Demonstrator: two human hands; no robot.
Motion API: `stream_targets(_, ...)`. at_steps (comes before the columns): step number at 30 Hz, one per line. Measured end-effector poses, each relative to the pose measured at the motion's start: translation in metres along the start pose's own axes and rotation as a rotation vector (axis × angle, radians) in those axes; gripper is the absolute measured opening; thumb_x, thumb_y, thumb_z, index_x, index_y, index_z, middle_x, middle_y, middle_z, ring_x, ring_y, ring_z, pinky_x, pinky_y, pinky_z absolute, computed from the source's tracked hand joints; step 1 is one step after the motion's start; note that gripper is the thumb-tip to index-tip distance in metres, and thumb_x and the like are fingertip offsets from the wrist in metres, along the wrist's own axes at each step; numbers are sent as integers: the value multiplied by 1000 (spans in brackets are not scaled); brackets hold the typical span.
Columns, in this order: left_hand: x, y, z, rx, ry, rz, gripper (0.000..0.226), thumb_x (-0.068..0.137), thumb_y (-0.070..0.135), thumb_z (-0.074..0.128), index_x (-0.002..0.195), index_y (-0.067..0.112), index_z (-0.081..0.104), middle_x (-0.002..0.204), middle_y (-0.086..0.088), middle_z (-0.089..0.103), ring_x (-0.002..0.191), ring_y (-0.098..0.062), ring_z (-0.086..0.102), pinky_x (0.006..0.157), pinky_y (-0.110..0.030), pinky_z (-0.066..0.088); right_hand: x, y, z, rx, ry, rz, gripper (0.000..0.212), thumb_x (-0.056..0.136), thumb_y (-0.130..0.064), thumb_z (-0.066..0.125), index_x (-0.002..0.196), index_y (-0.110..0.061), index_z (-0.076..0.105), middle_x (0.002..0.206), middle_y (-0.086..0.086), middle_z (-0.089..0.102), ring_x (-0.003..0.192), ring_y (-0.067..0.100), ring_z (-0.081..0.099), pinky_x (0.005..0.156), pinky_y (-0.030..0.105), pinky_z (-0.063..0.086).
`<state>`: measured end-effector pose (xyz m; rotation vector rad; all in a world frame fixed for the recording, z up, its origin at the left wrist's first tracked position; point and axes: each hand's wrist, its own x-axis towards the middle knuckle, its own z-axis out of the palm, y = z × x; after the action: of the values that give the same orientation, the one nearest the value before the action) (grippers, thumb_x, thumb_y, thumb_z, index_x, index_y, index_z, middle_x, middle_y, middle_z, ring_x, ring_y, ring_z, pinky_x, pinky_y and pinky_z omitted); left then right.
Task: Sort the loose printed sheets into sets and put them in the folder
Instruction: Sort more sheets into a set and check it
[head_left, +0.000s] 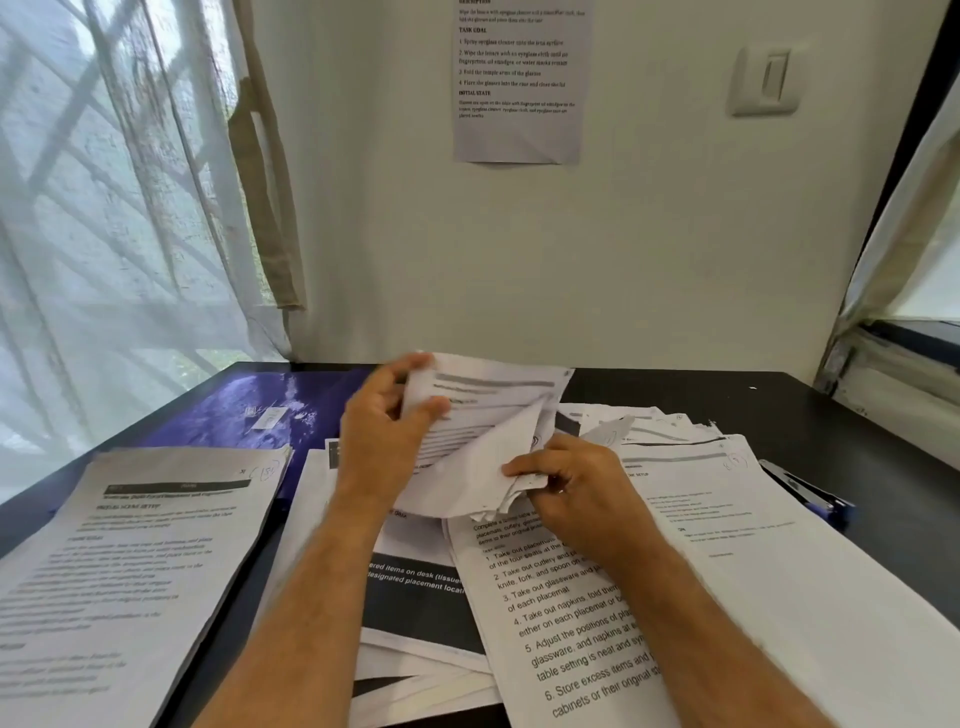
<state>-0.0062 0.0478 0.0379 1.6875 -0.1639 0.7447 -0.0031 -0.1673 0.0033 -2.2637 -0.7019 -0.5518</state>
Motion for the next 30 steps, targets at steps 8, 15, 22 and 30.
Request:
stream_targets(8, 6, -4, -11, 38, 445, -14, 20, 99, 31, 60, 92, 16, 70, 80, 5, 68, 78, -12, 67, 54, -13, 46, 0, -1, -1, -31, 48, 12, 27, 91, -14, 69, 114, -27, 74, 110, -12, 65, 92, 3, 62, 79, 10, 53)
stream_targets(15, 0, 4, -12, 108, 510, 4, 32, 101, 35, 55, 97, 8, 71, 81, 4, 67, 68, -2, 61, 52, -5, 42, 0, -4, -2, -47, 53, 23, 24, 92, -18, 68, 113, -27, 74, 109, -12, 65, 90, 3, 63, 79, 16, 56)
stream_targets(22, -14, 15, 2, 264, 407, 143, 25, 100, 28, 59, 108, 10, 75, 89, 5, 72, 71, 8, 59, 59, -1, 44, -2, -13, -5, 18, 92, 44, 56, 96, -20, 63, 144, -38, 41, 104, -24, 59, 85, -2, 65, 74, 10, 54)
stream_targets(30, 25, 76, -5, 242, 371, 364, 25, 102, 29, 57, 124, 22, 68, 96, 21, 65, 76, 22, 60, 61, 1, 45, 35, -48, -44, 1, 338, -146, 13, 97, -21, 62, 109, -21, 68, 100, -6, 68, 86, 3, 64, 80, 13, 54)
